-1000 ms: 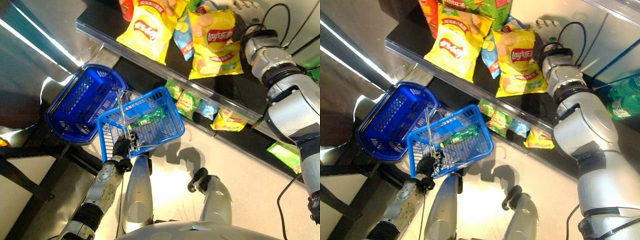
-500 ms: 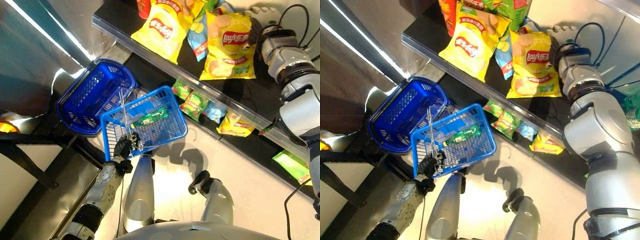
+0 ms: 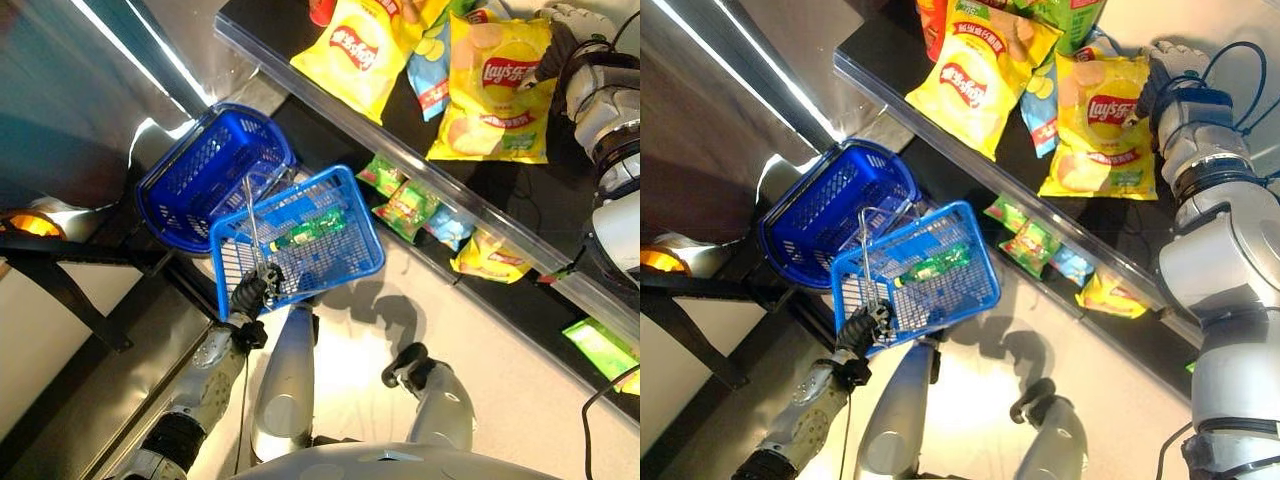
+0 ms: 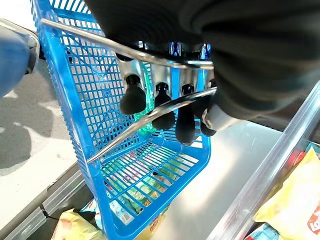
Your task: Pick up the snacks into the basket
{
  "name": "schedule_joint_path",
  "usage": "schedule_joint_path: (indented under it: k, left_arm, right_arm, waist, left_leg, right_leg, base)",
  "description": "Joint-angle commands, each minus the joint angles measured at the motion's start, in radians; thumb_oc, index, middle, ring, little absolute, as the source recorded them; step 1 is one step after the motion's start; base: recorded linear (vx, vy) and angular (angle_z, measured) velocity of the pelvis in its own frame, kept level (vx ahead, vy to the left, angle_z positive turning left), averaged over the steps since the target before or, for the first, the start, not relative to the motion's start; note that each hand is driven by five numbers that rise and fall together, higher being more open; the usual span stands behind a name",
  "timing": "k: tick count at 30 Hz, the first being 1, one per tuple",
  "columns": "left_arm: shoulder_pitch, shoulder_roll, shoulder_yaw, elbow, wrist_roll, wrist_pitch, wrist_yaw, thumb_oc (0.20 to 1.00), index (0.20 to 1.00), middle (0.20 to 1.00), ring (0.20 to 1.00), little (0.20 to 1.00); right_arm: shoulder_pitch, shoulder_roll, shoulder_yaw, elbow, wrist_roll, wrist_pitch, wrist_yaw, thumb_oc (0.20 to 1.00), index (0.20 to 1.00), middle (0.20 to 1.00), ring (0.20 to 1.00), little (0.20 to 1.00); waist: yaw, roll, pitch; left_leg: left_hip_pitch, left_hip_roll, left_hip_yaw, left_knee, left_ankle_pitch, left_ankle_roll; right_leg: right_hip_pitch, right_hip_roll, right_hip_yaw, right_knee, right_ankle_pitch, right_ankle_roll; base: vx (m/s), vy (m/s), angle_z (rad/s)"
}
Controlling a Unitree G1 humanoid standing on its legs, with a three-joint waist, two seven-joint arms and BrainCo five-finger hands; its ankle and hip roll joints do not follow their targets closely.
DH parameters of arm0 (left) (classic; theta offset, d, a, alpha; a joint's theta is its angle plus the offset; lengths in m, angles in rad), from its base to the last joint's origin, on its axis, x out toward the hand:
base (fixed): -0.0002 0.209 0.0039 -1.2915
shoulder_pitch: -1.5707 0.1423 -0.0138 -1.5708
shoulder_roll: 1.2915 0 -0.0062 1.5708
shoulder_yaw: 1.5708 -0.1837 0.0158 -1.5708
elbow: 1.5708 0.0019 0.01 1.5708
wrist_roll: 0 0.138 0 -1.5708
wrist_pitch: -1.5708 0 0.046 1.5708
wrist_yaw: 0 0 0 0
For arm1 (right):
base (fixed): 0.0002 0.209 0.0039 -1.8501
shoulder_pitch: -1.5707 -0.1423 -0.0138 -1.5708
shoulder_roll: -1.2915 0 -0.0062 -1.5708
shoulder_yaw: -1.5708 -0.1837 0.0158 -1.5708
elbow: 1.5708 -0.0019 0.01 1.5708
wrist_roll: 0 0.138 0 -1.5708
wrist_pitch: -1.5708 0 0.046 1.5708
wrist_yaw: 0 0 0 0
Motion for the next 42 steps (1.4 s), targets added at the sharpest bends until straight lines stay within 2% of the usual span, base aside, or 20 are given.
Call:
schedule_joint_path:
  k: [1, 11, 12, 13, 14, 21, 35, 39, 42]
  left_arm:
    - [-0.018, 0.046, -0.015, -0.211, -0.024, -0.088, -0.049, 0.2, 0.2, 0.2, 0.2, 0.2]
    - [-0.021, 0.047, -0.031, -0.244, -0.028, -0.076, -0.066, 0.2, 0.2, 0.2, 0.2, 0.2]
    - [-0.022, 0.048, -0.032, -0.241, -0.028, -0.075, -0.067, 0.2, 0.2, 0.2, 0.2, 0.2]
    - [-0.023, 0.048, -0.032, -0.241, -0.028, -0.075, -0.067, 0.2, 0.2, 0.2, 0.2, 0.2]
    - [-0.024, 0.045, -0.031, -0.236, -0.027, -0.073, -0.068, 0.2, 0.2, 0.2, 0.2, 0.2]
    - [-0.032, 0.047, -0.03, -0.227, -0.025, -0.071, -0.069, 0.2, 0.2, 0.2, 0.2, 0.2]
    - [-0.045, 0.055, -0.026, -0.217, -0.02, -0.073, -0.062, 0.2, 0.2, 0.2, 0.2, 0.2]
    - [-0.053, 0.055, -0.026, -0.217, -0.02, -0.073, -0.058, 0.2, 0.2, 0.2, 0.2, 0.2]
    - [-0.067, 0.052, -0.023, -0.213, -0.02, -0.086, -0.042, 0.2, 0.2, 0.2, 0.2, 0.2]
  right_arm:
    - [-0.114, -0.051, 0.041, -0.016, 0.051, -0.018, -0.018, 1.0, 1.0, 1.0, 1.0, 1.0]
    - [-0.097, -0.041, 0.055, 0.004, 0.014, -0.021, 0.004, 1.0, 1.0, 1.0, 1.0, 1.0]
    - [-0.097, -0.038, 0.066, 0.006, -0.008, -0.019, 0.008, 0.931, 0.931, 0.931, 0.931, 0.931]
    - [-0.097, -0.037, 0.067, 0.006, -0.008, -0.019, 0.008, 0.802, 0.802, 0.802, 0.802, 0.802]
    - [-0.092, -0.028, 0.077, 0.007, -0.036, -0.017, 0.01, 0.2, 0.2, 0.2, 0.2, 0.2]
    - [-0.078, -0.015, 0.081, 0.004, -0.082, -0.005, 0.002, 0.2, 0.2, 0.2, 0.2, 0.2]
    - [-0.068, -0.001, 0.05, -0.011, -0.084, 0.009, -0.025, 0.2, 0.2, 0.2, 0.2, 0.2]
    - [-0.062, 0.002, 0.032, -0.018, -0.068, 0.013, -0.043, 0.2, 0.2, 0.2, 0.2, 0.2]
    - [-0.046, 0.014, -0.039, -0.075, 0.028, 0.005, -0.086, 0.2, 0.2, 0.2, 0.2, 0.2]
  waist:
    - [0.039, 0.028, -0.016]
    - [0.042, 0.041, -0.008]
    - [0.042, 0.04, -0.009]
    - [0.042, 0.041, -0.009]
    - [0.042, 0.04, -0.009]
    - [0.038, 0.036, -0.012]
    - [0.024, 0.021, -0.013]
    - [0.015, 0.015, -0.015]
    - [-0.006, 0.003, -0.013]
  left_leg:
    - [-0.008, 0.037, 0.005, 0.034, -0.04, -0.001]
    - [-0.025, 0.029, -0.002, 0.029, -0.032, 0.0]
    - [-0.026, 0.03, -0.003, 0.031, -0.033, 0.0]
    - [-0.026, 0.03, -0.003, 0.031, -0.033, 0.0]
    - [-0.028, 0.028, -0.003, 0.037, -0.036, 0.003]
    - [-0.019, 0.026, -0.001, 0.05, -0.05, 0.008]
    - [-0.002, 0.025, 0.004, 0.075, -0.07, 0.018]
    - [0.007, 0.027, 0.011, 0.082, -0.078, 0.02]
    - [0.027, 0.031, 0.024, 0.095, -0.092, 0.024]
  right_leg:
    - [-0.033, -0.003, 0.023, 0.016, 0.128, 0.084]
    - [-0.041, -0.01, 0.014, 0.026, 0.122, 0.084]
    - [-0.042, -0.012, 0.014, 0.026, 0.122, 0.083]
    - [-0.042, -0.012, 0.014, 0.026, 0.121, 0.083]
    - [-0.045, -0.013, 0.019, 0.032, 0.121, 0.082]
    - [-0.039, -0.015, 0.026, 0.036, 0.119, 0.082]
    - [-0.019, -0.016, 0.041, 0.032, 0.129, 0.082]
    - [-0.015, -0.014, 0.047, 0.028, 0.134, 0.082]
    - [-0.007, -0.008, 0.068, 0.023, 0.141, 0.08]
  base:
    - [0.0, -0.011, 0.05]
    - [0.0, -0.01, 0.04]
    - [0.0, 0.0, 0.0]
    - [0.0, 0.0, 0.0]
    - [0.0, 0.0, 0.0]
    - [0.0, 0.0, 0.0]
    - [0.0, 0.003, 0.0]
    - [0.0, 0.035, -0.03]
    - [0.0, 0.054, -0.06]
